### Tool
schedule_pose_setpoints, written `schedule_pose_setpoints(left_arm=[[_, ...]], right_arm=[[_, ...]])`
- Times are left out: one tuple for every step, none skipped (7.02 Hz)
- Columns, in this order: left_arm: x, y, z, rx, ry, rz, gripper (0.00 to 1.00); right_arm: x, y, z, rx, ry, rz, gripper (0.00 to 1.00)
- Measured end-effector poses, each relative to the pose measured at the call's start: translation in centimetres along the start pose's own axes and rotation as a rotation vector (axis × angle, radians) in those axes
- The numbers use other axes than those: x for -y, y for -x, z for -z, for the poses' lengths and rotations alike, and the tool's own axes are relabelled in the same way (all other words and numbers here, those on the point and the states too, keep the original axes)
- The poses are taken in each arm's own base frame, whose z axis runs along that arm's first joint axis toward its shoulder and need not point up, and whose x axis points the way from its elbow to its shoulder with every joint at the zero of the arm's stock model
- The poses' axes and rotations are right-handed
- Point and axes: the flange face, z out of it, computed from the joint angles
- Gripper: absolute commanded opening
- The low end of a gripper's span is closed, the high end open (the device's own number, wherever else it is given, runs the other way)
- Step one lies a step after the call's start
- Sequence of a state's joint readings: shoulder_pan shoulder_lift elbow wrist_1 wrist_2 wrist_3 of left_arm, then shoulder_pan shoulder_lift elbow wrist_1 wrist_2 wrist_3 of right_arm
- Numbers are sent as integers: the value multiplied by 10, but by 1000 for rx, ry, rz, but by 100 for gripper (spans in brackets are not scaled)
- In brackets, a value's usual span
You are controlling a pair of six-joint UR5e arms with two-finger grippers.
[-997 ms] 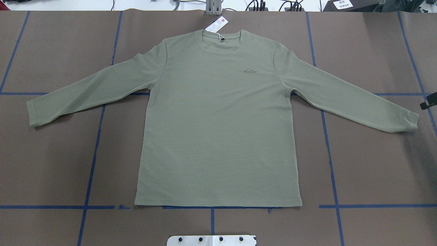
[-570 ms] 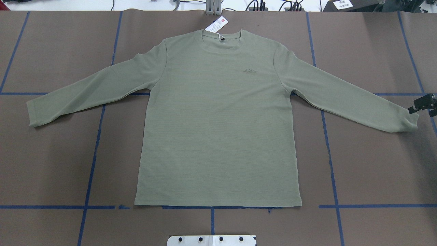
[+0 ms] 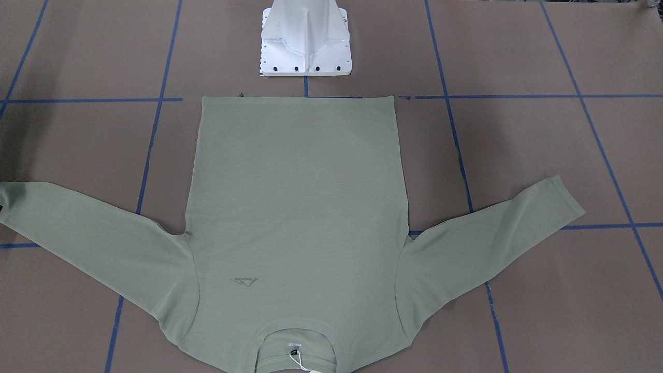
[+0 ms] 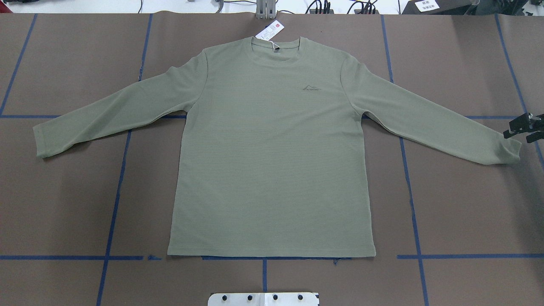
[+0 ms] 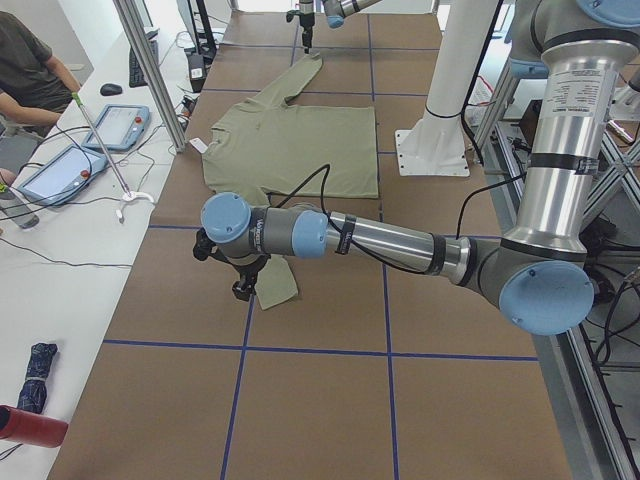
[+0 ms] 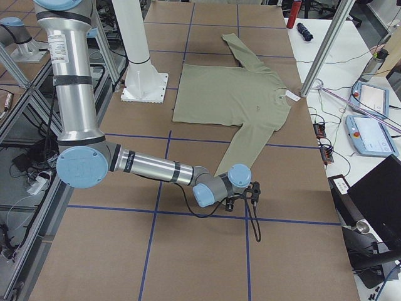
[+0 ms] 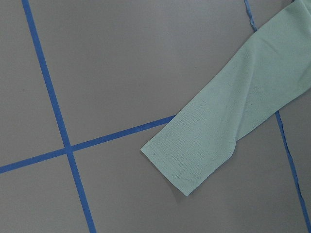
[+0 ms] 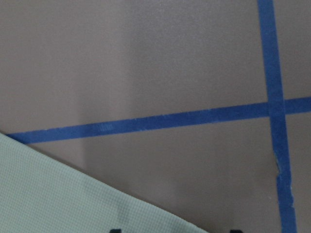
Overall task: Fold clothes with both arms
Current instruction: 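Lower the right gripper and grasp the cuff of the sleeve nearest it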
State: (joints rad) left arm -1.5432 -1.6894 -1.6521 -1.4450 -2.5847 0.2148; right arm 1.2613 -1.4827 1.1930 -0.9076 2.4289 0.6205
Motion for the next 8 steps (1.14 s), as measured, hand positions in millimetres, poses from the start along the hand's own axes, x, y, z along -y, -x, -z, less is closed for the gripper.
schedule_pose_setpoints(left_arm=[[0, -1, 1, 0, -1, -2, 100], [1, -2, 1, 0, -2, -4, 100], [1, -3, 2, 1, -4, -5, 100], [1, -3, 2, 1, -4, -6, 100], [1, -4, 2, 1, -5, -7, 100], [1, -4, 3, 1, -5, -7, 100], [1, -4, 2, 1, -5, -6, 100], [1, -3, 2, 1, -4, -5, 100]], right_arm=[[0, -3, -2, -3, 4, -6, 73], [-2, -7, -4, -6, 8, -12, 67], [-4, -10, -5, -7, 11, -16, 43], [-5, -12, -6, -7, 14, -20, 5], [-6, -13, -7, -6, 17, -23, 0], [-7, -13, -6, -5, 17, -21, 0], [-7, -11, -6, -3, 16, -16, 0], [-6, -9, -4, 1, 14, -12, 0]])
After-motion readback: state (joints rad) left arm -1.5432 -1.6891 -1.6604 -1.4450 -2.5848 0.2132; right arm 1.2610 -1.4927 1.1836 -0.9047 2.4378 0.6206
